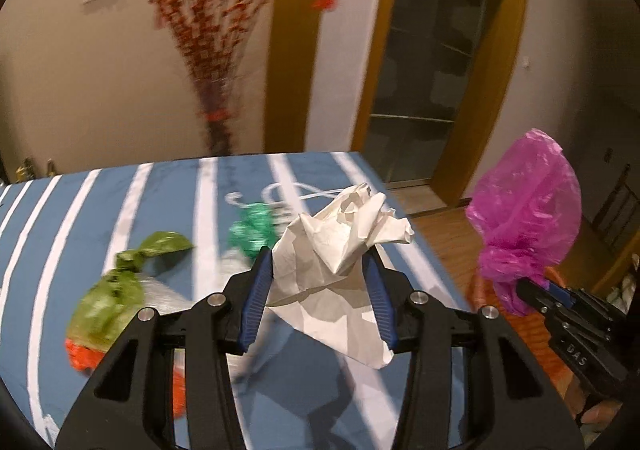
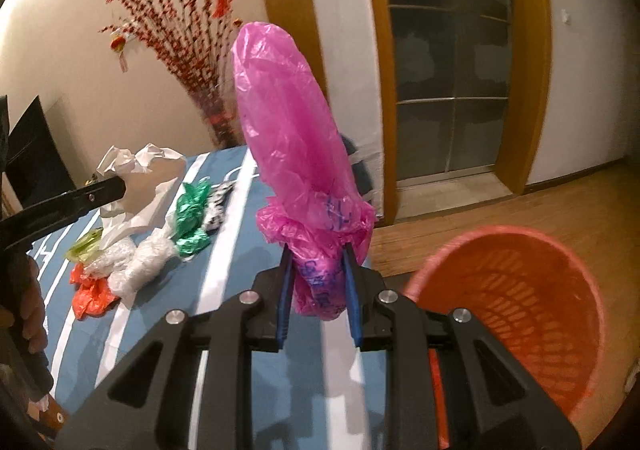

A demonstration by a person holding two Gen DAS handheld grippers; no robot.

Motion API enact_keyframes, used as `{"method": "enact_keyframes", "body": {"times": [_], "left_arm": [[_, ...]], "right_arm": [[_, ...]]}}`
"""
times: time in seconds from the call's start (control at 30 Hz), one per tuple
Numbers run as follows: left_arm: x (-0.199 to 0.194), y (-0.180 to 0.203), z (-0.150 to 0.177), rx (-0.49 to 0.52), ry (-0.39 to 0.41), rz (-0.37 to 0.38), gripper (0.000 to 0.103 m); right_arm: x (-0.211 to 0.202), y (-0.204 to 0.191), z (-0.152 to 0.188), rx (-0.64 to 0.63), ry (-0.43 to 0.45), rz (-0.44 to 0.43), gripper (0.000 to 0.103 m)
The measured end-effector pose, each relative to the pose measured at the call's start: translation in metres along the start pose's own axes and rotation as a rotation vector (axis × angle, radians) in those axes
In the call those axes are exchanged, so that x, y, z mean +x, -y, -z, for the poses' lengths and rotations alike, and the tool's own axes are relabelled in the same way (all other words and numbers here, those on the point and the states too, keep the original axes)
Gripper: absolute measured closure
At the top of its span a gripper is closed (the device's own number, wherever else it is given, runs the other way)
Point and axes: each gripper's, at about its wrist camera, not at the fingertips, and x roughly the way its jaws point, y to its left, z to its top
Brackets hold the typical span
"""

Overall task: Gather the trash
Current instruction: 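Carry the pink bag and white paper over the wastebasket and open both tools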

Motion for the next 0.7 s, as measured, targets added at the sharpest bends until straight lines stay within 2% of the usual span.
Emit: {"method": "enact_keyframes", "body": {"times": [0.33, 0.7], "left_arm": [[0.005, 0.085, 0.011, 0.060, -0.013, 0.158, 0.057], [0.030, 0.163, 0.033, 0.119, -0.090, 0.286, 0.057]], "right_arm": [[-0.042, 0.073, 0.013, 0.107, 0.035, 0.113, 0.079], [-0.052, 0.137, 0.035, 0.218, 0.010, 0.188, 0.079]]}}
